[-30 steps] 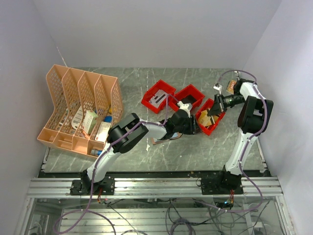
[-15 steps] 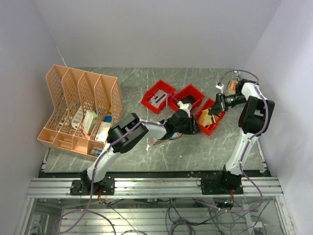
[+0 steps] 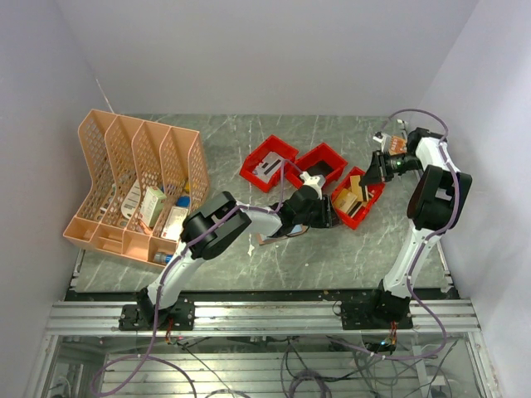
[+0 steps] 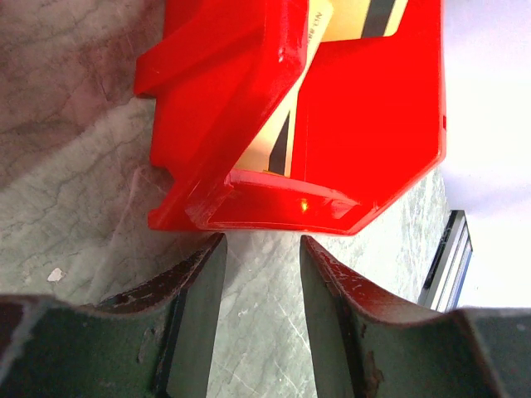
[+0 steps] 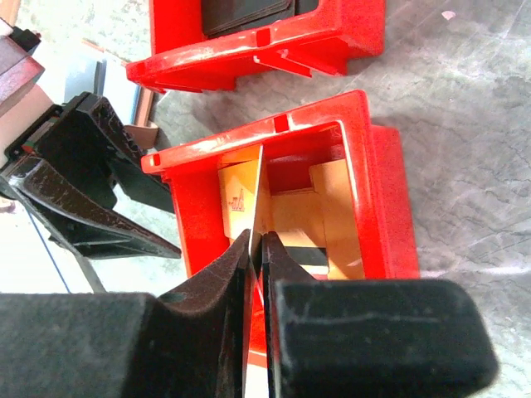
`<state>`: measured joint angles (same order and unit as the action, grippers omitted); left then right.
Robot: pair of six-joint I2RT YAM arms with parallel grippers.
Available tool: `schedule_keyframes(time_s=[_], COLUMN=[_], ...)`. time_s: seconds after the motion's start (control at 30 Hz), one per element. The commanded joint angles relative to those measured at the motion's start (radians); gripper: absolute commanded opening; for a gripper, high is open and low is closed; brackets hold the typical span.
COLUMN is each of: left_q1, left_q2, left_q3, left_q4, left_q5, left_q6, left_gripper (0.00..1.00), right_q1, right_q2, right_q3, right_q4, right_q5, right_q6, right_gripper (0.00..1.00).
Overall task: Put the credit cards into the card holder
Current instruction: Pick up the credit card from the storage box.
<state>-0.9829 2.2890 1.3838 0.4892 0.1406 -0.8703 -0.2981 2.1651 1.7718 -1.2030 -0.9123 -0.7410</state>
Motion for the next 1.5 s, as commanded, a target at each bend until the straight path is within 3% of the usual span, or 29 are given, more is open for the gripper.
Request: schedule_keyframes(time_s=[0.0,0.13,0.27,0.5,0.6,0.77,0.87,1.0,1.37,1.47], left_q1=[0.006,0.006,0.006,0.006,0.006,0.007,0.014,0.047,0.105,0.124], left_q2=[-0.040,-0.049,-0.087,-0.248,-0.335,-0.504,-0.607,-0.720,-0.925,-0.936], left_q3=[-0.020,-0.029,-0.055,-0.151,-0.198,-0.307,-0.379,-0.478,-0.603,-0.629], left_q4=[-0.003,-0.004,0.009,0.035,0.042,0.059,0.067,0.098,0.158,0.220], left_q5=[0.010,0.008,-0.004,-0.062,-0.091,-0.143,-0.172,-0.140,-0.089,-0.053], left_q6=[0.024,0.027,0.042,0.110,0.135,0.147,0.131,0.065,-0.096,-0.128], left_gripper=[0.52,0.52,0.52,0.55,0.57,0.59,0.60,0.62,0.72,0.73], right_q1=[-0.007,-0.008,-0.014,-0.014,-0.015,-0.015,-0.014,-0.010,0.024,0.054], right_q2=[-0.030,-0.065,-0.129,-0.245,-0.286,-0.334,-0.327,-0.367,-0.398,-0.386], right_q3=[-0.040,-0.085,-0.078,-0.064,-0.106,-0.228,-0.290,-0.426,-0.495,-0.446], right_q4=[0.069,0.156,0.193,0.169,0.212,0.349,0.347,0.535,0.595,0.532], right_q5=[0.006,0.026,0.028,-0.102,-0.195,-0.373,-0.495,-0.622,-0.681,-0.658], right_q6=[0.028,0.066,0.099,0.213,0.393,0.907,1.057,1.332,1.395,1.252], right_gripper=[0.07,0.00,0.00,0.00,0.00,0.00,0.00,0.00,0.00,0.00])
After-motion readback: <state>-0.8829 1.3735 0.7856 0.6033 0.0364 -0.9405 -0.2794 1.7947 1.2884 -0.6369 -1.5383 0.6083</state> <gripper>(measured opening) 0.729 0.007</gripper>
